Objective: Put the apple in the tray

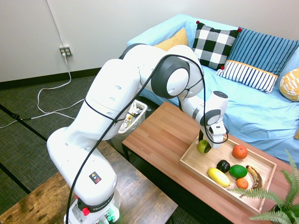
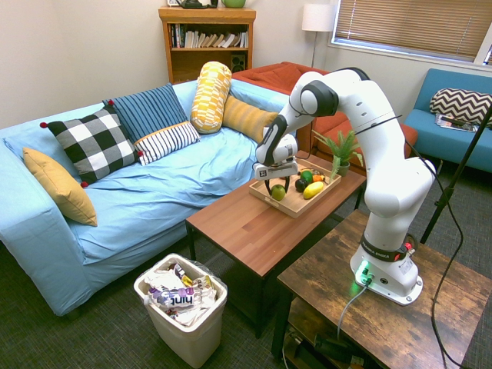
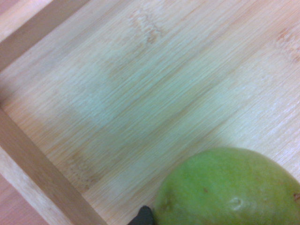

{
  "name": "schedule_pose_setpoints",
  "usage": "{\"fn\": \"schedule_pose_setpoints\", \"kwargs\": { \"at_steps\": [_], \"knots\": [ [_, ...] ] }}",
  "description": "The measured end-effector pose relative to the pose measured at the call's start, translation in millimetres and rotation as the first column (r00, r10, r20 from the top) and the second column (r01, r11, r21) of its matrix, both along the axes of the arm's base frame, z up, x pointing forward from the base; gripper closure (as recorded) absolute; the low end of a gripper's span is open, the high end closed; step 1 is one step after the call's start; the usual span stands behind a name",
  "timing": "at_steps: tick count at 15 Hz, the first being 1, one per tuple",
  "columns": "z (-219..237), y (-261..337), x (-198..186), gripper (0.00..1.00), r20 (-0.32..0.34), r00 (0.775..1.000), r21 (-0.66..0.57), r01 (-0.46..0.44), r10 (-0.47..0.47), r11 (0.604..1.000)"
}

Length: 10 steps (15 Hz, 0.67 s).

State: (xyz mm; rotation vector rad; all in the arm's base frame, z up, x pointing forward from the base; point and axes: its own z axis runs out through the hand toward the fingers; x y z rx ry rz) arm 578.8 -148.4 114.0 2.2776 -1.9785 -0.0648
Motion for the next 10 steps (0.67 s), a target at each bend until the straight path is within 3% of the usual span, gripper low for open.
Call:
{"fn": "schedule_pose_setpoints", "kwargs": {
  "at_steps": [7, 10],
  "knots": [
    [1.0, -8.8, -1.9, 0.00, 0.007, 1.000, 0.014, -0.005, 0.005, 1.000],
    [24.8, -12.2, 3.4, 0.00, 0.045, 0.999, 0.010, -0.004, 0.004, 1.000]
  ]
}}
